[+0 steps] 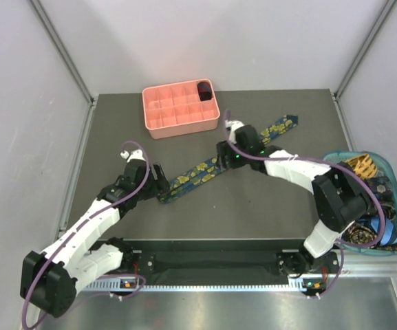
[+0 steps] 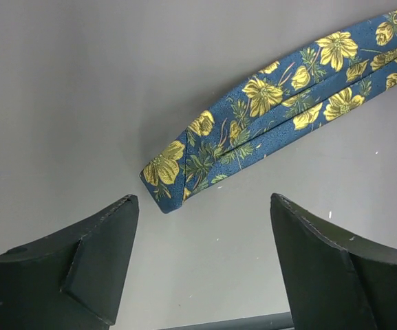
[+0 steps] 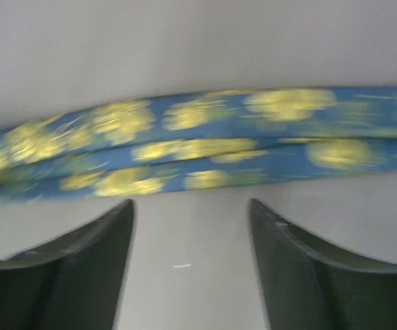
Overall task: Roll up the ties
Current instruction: Flatten the tie
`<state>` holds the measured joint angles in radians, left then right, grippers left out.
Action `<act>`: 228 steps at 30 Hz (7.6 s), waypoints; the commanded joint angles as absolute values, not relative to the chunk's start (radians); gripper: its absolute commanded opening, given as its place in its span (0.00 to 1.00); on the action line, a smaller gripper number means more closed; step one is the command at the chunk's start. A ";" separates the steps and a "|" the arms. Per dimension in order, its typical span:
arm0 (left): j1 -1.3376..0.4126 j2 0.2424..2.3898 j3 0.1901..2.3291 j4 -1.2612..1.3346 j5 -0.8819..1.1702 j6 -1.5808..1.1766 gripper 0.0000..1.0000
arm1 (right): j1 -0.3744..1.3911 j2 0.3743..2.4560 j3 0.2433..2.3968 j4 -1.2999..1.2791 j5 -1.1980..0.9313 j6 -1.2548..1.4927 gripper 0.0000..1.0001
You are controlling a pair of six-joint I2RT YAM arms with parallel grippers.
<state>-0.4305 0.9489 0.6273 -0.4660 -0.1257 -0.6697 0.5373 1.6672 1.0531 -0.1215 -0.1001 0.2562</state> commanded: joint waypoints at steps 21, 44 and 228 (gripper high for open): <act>-0.357 1.201 0.715 -0.235 -0.069 -0.617 0.75 | 0.810 1.721 1.089 -0.080 0.044 0.565 0.52; -0.353 1.390 0.654 -0.138 0.172 -0.571 0.26 | 0.839 1.879 1.157 -0.075 0.044 0.552 0.42; -0.377 0.802 0.437 -0.160 0.195 -0.552 0.84 | 0.956 1.836 0.989 0.238 -0.354 0.503 0.08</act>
